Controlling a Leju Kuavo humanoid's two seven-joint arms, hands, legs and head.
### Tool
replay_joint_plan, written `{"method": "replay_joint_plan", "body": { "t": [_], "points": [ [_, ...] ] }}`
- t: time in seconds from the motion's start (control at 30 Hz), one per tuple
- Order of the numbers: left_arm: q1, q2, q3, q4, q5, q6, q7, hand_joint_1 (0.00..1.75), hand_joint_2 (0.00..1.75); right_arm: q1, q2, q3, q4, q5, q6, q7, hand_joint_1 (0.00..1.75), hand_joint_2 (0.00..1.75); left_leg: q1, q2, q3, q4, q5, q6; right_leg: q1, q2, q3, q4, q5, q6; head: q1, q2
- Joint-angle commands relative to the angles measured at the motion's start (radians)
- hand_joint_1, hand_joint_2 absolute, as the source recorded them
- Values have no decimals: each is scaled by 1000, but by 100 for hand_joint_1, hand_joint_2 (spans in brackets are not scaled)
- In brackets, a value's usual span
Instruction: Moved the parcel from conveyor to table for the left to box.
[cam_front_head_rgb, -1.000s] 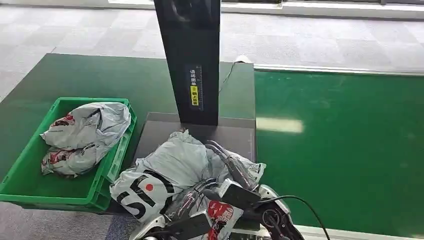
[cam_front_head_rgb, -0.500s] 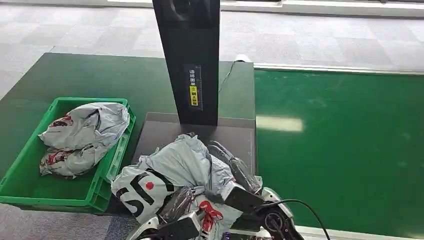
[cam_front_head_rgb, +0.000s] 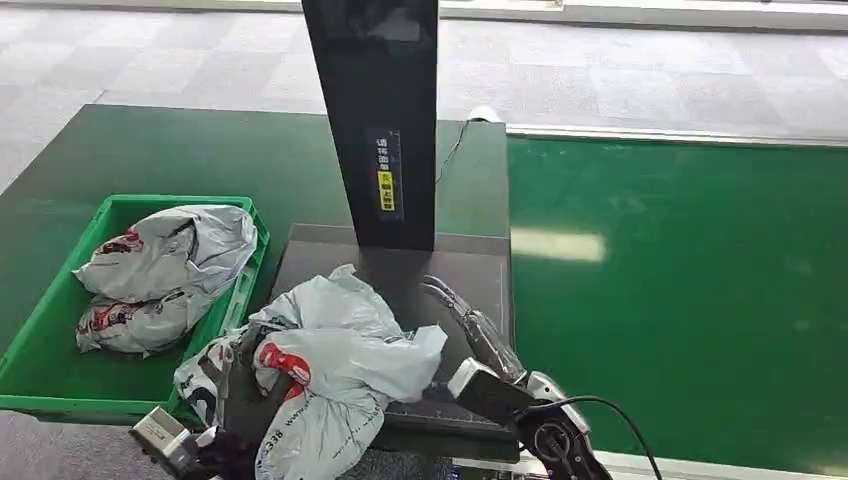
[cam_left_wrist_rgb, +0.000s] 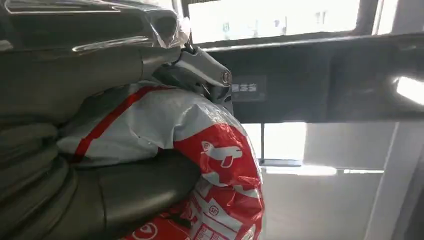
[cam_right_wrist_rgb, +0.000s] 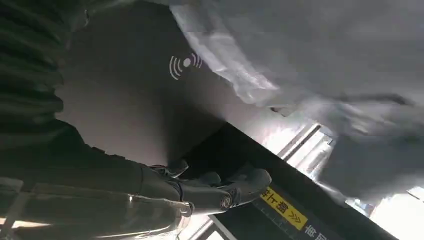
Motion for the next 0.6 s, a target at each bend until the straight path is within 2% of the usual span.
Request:
{"method": "replay_joint_plan", "body": {
  "t": [0.03,0.13,0.3,0.53,0.6],
  "points": [
    [27,-18,54,-139,-76,212,-37,175,175,-14,-19,-2,57,-5,2,3,0,175,1,-2,-1,0,0,1,1,4,-1,-1,1,-1,0,0],
    [51,-1,62,-245,-93,334,-37,175,175,-39,-15,8,84,-10,1,0,0,175,1,0,-2,1,0,0,1,5,-2,0,1,-1,0,0],
    [62,64,52,-359,-76,504,-37,175,175,-71,-15,23,115,-25,-1,-5,0,175,1,1,-2,0,0,0,1,5,-2,0,1,-1,0,0],
    [62,64,52,-359,-76,504,-37,175,175,-71,-15,23,115,-25,-1,-5,0,175,1,-1,-1,-1,0,0,1,4,-1,-1,1,-1,0,0],
    [41,112,-2,-388,-88,607,-37,175,175,-73,-12,24,113,-29,-1,-5,0,175,2,-2,-2,-1,1,1,2,5,-1,-2,2,-2,0,0]
  ]
}}
